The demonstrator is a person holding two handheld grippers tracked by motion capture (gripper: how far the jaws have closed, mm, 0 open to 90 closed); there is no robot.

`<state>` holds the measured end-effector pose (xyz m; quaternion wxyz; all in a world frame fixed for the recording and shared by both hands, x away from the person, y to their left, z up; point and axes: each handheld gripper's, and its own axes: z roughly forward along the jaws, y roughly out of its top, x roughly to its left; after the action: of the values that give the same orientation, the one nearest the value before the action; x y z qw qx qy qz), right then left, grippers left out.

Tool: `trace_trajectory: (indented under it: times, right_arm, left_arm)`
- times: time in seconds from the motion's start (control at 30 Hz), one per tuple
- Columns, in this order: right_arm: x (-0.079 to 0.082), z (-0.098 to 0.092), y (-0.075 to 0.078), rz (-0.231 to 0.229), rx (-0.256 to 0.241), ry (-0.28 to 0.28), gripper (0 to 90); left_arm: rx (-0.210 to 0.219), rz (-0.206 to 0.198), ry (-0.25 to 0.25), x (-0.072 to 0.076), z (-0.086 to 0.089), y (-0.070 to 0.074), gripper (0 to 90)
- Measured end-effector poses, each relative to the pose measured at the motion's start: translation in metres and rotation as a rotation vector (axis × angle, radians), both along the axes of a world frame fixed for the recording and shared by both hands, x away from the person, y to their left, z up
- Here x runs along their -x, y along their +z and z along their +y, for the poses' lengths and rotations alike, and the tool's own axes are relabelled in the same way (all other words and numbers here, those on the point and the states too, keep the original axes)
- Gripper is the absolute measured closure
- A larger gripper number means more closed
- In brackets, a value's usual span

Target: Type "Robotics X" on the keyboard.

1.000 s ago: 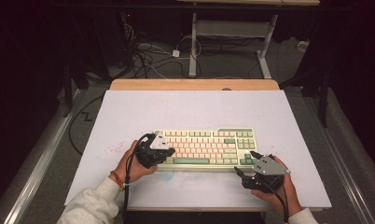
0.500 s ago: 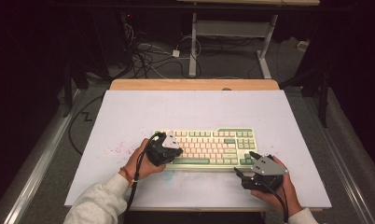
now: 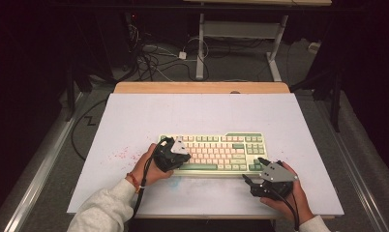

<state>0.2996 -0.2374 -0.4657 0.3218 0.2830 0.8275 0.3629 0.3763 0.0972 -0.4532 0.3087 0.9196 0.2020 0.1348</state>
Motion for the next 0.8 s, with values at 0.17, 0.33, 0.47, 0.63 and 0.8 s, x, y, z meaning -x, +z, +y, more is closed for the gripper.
trace_trajectory:
  times: [0.17, 0.33, 0.47, 0.63, 0.8]
  right_arm:
    - [0.0003, 0.0002, 0.0001, 0.001, 0.000, 0.001, 24.5]
    - [-0.0002, 0.0009, -0.0012, 0.010, 0.012, 0.004, 24.5]
    - [0.0000, 0.0010, -0.0010, 0.007, 0.012, 0.008, 24.5]
    - [0.0001, 0.0009, -0.0006, 0.006, 0.010, 0.007, 24.5]
    - [0.0001, 0.0014, -0.0009, 0.007, 0.010, 0.008, 24.5]
  left_arm:
    - [-0.006, -0.002, -0.002, 0.0004, -0.0002, 0.0001, 85.4]
    - [-0.036, -0.026, -0.013, 0.0030, -0.0039, -0.0026, 87.4]
    - [-0.027, -0.031, -0.009, 0.0032, -0.0019, -0.0012, 86.3]
    - [-0.011, -0.060, 0.003, 0.0050, 0.0014, 0.0031, 84.6]
    - [-0.002, -0.083, 0.004, 0.0076, 0.0050, 0.0057, 81.3]
